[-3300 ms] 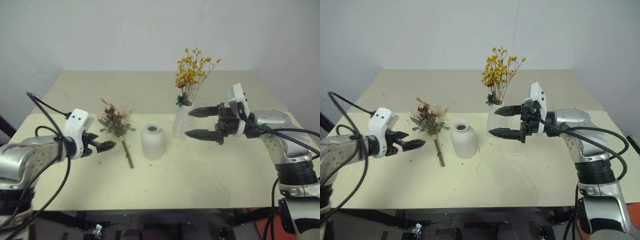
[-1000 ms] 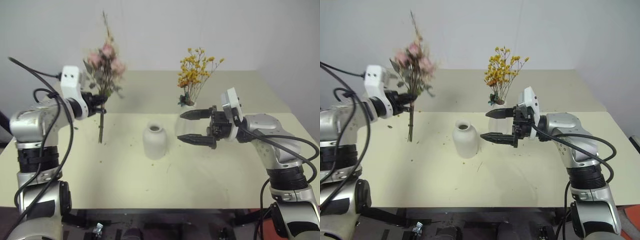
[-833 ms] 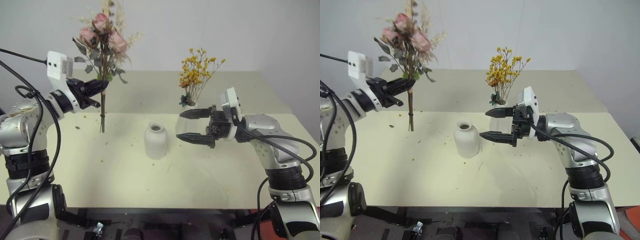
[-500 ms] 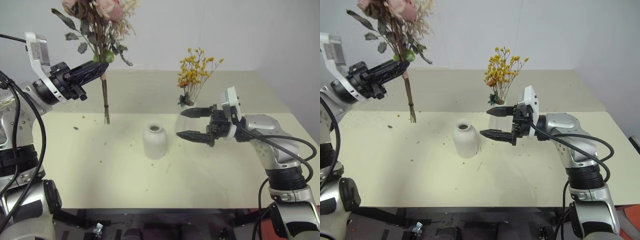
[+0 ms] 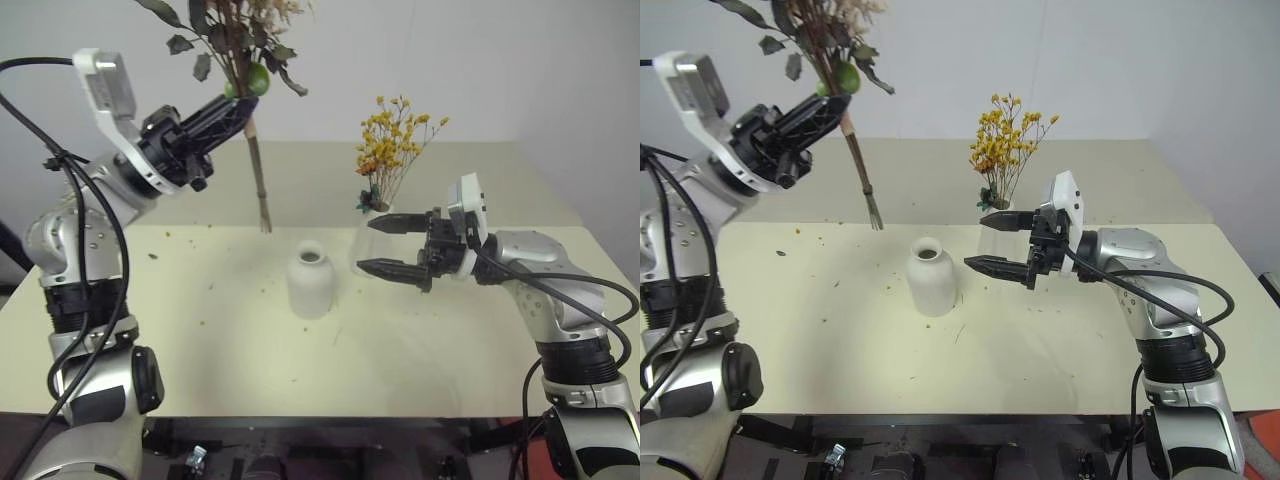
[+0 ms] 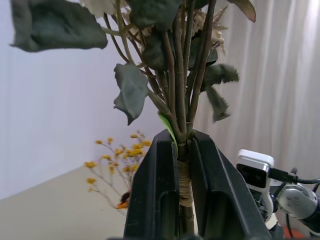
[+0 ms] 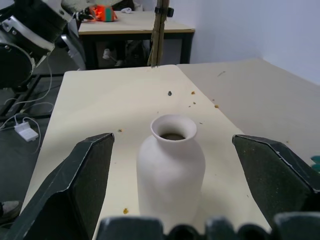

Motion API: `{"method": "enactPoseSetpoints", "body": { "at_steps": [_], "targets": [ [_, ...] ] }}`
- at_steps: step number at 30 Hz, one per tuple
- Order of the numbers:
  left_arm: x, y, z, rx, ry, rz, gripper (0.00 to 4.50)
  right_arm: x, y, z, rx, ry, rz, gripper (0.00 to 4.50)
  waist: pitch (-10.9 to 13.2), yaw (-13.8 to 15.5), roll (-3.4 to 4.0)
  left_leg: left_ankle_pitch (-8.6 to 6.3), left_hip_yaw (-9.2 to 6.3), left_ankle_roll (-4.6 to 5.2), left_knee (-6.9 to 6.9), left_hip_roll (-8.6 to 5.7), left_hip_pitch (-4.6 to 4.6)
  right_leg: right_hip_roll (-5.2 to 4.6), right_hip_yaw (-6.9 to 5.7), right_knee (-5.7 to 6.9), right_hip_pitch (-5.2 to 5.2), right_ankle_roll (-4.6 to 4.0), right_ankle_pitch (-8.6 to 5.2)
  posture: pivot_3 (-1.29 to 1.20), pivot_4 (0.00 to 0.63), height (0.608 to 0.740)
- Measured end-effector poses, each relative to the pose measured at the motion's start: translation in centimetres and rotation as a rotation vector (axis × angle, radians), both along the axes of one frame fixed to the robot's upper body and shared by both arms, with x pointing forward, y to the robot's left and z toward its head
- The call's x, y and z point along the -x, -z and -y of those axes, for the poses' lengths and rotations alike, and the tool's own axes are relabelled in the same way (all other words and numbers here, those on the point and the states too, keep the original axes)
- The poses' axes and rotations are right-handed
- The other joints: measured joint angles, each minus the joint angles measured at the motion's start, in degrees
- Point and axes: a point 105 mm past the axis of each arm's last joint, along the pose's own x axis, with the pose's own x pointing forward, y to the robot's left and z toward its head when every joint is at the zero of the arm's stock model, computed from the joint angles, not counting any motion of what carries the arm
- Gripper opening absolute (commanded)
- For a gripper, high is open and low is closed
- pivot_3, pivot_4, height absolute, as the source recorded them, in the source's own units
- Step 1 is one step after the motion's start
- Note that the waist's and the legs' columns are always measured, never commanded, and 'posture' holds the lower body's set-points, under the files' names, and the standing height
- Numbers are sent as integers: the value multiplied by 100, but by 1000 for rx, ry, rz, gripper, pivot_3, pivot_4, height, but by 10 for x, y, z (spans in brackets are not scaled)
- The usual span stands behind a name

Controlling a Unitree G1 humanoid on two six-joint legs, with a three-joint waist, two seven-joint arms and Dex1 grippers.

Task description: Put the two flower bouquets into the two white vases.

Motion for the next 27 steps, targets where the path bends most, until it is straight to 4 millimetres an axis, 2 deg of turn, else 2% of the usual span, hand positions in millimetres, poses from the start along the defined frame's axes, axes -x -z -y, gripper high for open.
{"method": "enactPoseSetpoints", "body": {
  "at_steps": [8, 27],
  "targets": [
    [-13, 19, 30, -44, 34, 5, 123, 4, 1, 3, -3, 21, 12, 4500, 0, -10, 0, 0, 0, 0, 0, 0, -1, 0, 1, -1, -1, 0, 0, 0, 150, 740],
    [-20, 39, 42, -67, 55, -33, 123, 9, -1, 7, -25, 57, 5, 4500, 0, -6, 0, 0, 0, 1, 0, 0, 0, 1, 2, -1, 0, 8, -5, 0, 150, 740]
  ]
}}
